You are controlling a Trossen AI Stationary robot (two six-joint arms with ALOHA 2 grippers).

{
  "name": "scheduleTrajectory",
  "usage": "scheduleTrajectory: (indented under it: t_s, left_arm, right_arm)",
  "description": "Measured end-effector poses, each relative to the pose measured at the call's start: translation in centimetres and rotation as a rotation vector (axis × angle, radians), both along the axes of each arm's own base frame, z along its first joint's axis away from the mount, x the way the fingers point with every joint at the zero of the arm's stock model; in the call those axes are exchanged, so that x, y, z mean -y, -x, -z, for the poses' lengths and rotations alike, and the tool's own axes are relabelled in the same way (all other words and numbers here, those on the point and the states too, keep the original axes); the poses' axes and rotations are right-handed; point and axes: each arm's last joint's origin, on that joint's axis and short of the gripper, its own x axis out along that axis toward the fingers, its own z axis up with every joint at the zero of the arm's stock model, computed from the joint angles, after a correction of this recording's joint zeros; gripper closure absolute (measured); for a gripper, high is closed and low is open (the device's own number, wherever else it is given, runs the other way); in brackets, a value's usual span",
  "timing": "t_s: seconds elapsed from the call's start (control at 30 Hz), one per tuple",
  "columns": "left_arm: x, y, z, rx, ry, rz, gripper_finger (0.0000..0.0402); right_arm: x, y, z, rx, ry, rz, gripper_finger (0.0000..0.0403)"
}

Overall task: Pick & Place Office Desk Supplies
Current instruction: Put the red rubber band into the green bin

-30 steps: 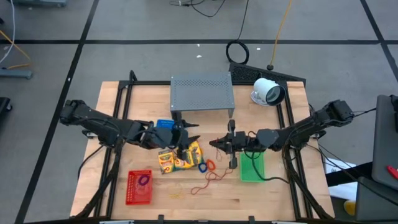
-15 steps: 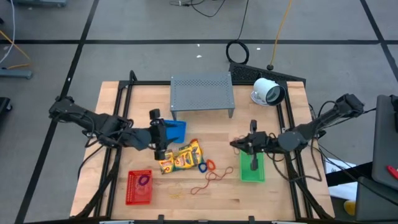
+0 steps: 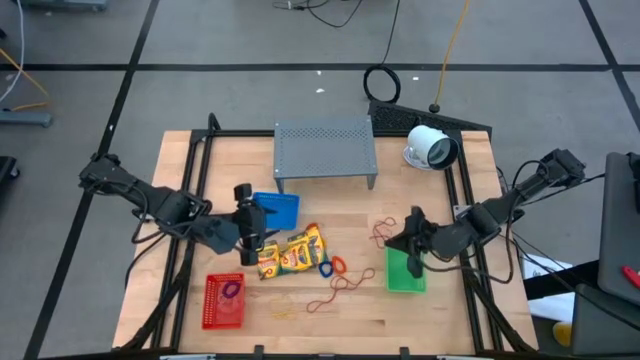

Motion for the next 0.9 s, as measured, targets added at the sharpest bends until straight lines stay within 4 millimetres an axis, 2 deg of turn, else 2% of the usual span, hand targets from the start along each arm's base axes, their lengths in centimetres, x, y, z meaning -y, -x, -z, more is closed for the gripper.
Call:
scheduleTrajectory:
  t_s: [0.33,0.6,0.73,0.9]
  left_arm:
    - [0.2,0.2,0.2,-0.015,0.015,-0.006,0.0188]
    - [0.1,0.4,0.4,-0.033,0.024,-0.022,0.0188]
    - [0.2,0.4,0.4,-0.041,0.038,-0.009,0.0188]
    - [0.2,0.4,0.4,-0.042,0.04,-0.006,0.0188]
  right_arm:
    - [-0.9,0.9,0.6,-0.11,-0.162,-0.055,0.0403]
    - [-0.7,2.7,2.1,-0.321,-0.201,0.081,0.0403]
    - [-0.7,2.9,2.6,-0.387,-0.22,0.11,0.0403]
    - [-1.0,2.7,5.1,-0.434,-0.261,0.109,0.0403]
